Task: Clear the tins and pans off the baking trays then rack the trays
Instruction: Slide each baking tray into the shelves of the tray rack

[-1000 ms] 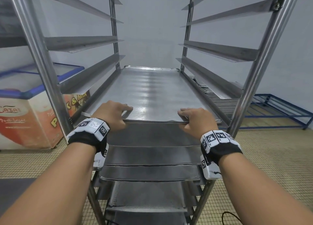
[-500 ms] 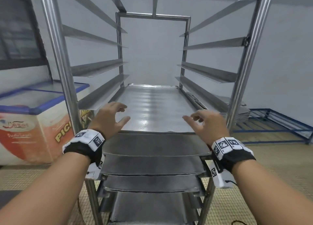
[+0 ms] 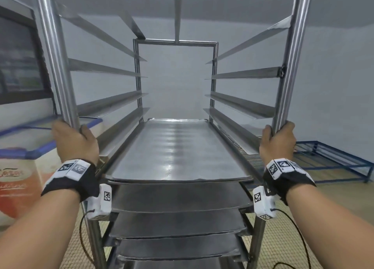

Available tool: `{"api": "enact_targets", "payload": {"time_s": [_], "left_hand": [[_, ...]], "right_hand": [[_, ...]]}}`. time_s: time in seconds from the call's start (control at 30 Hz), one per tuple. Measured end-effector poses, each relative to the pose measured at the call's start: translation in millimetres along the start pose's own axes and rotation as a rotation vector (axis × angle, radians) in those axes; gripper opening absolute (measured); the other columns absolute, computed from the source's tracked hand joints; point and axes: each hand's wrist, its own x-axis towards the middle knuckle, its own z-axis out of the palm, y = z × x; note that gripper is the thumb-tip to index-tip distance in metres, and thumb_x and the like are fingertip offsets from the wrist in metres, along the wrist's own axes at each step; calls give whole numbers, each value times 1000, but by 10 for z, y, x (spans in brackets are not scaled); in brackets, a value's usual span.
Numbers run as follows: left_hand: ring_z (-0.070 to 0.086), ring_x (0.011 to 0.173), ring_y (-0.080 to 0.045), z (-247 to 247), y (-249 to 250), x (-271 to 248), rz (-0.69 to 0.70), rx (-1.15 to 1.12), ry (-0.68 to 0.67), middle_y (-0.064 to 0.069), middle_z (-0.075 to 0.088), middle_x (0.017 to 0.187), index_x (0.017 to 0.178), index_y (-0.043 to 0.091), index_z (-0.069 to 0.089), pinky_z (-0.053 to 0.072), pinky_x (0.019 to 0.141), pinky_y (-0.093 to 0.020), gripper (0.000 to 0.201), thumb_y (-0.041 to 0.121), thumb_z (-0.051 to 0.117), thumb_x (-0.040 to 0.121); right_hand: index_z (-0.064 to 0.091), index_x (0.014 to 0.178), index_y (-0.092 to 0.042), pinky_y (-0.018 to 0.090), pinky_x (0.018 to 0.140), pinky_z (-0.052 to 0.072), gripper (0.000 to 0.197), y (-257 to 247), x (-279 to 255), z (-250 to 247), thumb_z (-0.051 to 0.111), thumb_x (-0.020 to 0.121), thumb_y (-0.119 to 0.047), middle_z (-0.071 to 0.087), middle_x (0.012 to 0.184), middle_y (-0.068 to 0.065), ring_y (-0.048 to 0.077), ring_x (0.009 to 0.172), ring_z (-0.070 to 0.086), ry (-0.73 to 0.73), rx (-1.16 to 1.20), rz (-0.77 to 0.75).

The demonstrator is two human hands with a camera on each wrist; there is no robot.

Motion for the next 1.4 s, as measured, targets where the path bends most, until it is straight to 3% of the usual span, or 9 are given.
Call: {"api": "enact_targets", "payload": {"time_s": [0.1, 0.23, 0.37, 0.5, 0.67, 0.83, 0.97, 1.2, 1.4], "left_hand": [[53, 99, -49, 94, -163, 76, 48, 25, 30, -34, 53, 110, 109, -7, 44, 42, 79, -53, 39, 29, 49, 98], [54, 92, -48, 175, -274, 139, 81, 16, 37, -34, 54, 105, 106, -5, 44, 44, 75, -52, 36, 29, 49, 97], [56, 91, -46, 275, -256, 178, 43, 7, 44, -32, 55, 105, 106, -3, 44, 46, 75, -51, 33, 28, 50, 94], [56, 92, -43, 415, -196, 171, -14, -28, 9, -30, 57, 106, 108, -2, 47, 45, 76, -47, 32, 26, 52, 94], [53, 98, -43, 634, -107, 150, -35, -48, -38, -31, 55, 110, 114, -5, 47, 34, 73, -39, 34, 22, 53, 95], [45, 84, -31, 952, -70, 179, -35, -52, -39, -31, 55, 108, 112, -6, 47, 34, 70, -38, 33, 22, 54, 96], [55, 96, -41, 1289, -70, 219, -6, -47, -28, -29, 56, 109, 112, -3, 47, 46, 77, -46, 32, 23, 55, 95], [55, 99, -44, 1816, -94, 333, -3, -9, -18, -30, 56, 111, 114, -6, 48, 47, 80, -50, 34, 21, 56, 95], [54, 100, -46, 2314, -34, 357, -41, -8, -31, -31, 56, 112, 117, -6, 46, 46, 81, -49, 36, 21, 54, 95]], "right_hand": [[45, 108, 7, 36, 61, 37, 29, 58, 24, 68, 54, 97, -19, 61, 89, 30, 45, 77, 59, 40, -25, 3], [47, 108, 6, 41, 61, 43, 30, 123, 70, 178, 55, 95, -20, 58, 81, 26, 41, 73, 58, 94, -47, 21], [48, 108, 4, 38, 60, 41, 30, 124, 133, 326, 53, 94, -21, 50, 77, 16, 31, 67, 48, 138, -62, 48], [48, 107, 3, 50, 63, 51, 29, 211, 215, 472, 53, 92, -23, 53, 76, 18, 41, 70, 59, 164, -82, 36], [47, 106, 2, 51, 64, 52, 31, 308, 358, 660, 51, 91, -25, 61, 86, 31, 46, 75, 61, 190, -115, 46], [46, 106, 0, 51, 64, 53, 30, 388, 519, 880, 51, 91, -26, 51, 78, 17, 45, 75, 61, 174, -131, 75], [46, 108, 0, 49, 64, 51, 30, 538, 721, 1085, 51, 92, -25, 51, 80, 17, 44, 76, 61, 161, -124, 85], [47, 107, 2, 52, 64, 52, 29, 818, 1062, 1491, 52, 92, -22, 57, 83, 25, 45, 75, 60, 137, -91, 40], [46, 109, 3, 45, 62, 47, 29, 1074, 1372, 1839, 52, 93, -20, 48, 78, 15, 45, 75, 59, 125, -74, 46]]}}
